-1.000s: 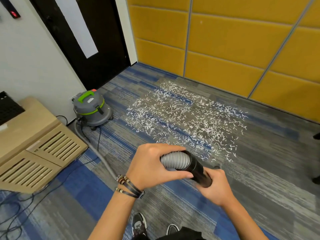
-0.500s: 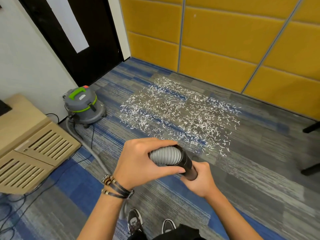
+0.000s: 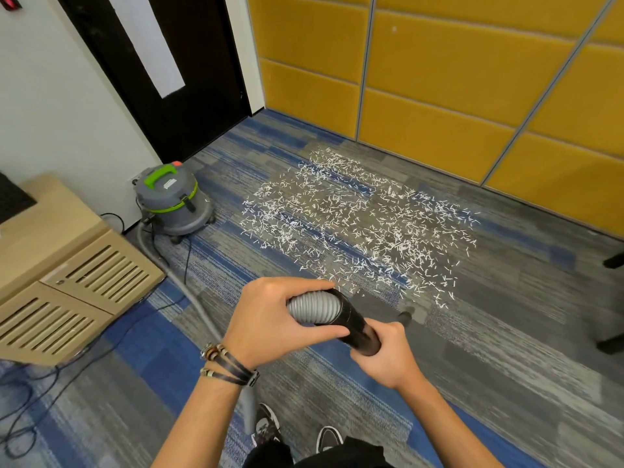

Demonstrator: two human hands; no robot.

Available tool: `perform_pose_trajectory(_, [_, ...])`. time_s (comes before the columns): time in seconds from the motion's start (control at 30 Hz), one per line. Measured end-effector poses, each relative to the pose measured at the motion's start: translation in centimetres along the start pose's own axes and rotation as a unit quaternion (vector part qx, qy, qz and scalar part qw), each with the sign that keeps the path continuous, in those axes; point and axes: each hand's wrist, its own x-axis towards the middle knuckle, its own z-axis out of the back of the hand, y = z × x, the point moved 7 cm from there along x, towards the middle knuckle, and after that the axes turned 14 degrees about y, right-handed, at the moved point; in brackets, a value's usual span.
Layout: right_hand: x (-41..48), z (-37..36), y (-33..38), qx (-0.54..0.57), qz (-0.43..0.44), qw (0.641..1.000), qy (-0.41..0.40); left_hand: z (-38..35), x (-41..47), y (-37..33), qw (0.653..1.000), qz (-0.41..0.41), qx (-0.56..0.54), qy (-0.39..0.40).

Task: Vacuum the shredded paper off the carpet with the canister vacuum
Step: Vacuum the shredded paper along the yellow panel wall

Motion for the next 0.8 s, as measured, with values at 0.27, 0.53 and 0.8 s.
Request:
perform_pose_trajectory(0.27, [4.8,-4.6,4.9,0.035,0.025,0.998,0.035,7.3,-2.0,1.6,0.998,-0.014,0.031,-0.06])
perform_pose_trajectory(0.53, [11.3,-9.2,9.9,0.029,0.039,0.997,0.058,14.2,-3.2,6.4,0.994,0.004,0.053,-0.101])
perform_pose_trajectory(0.8, [19.0,-14.6,13.8,0.025,0.049,0.995,0.079,20.8,-4.0,13.1,0.989,0.026,0.066,-0.126])
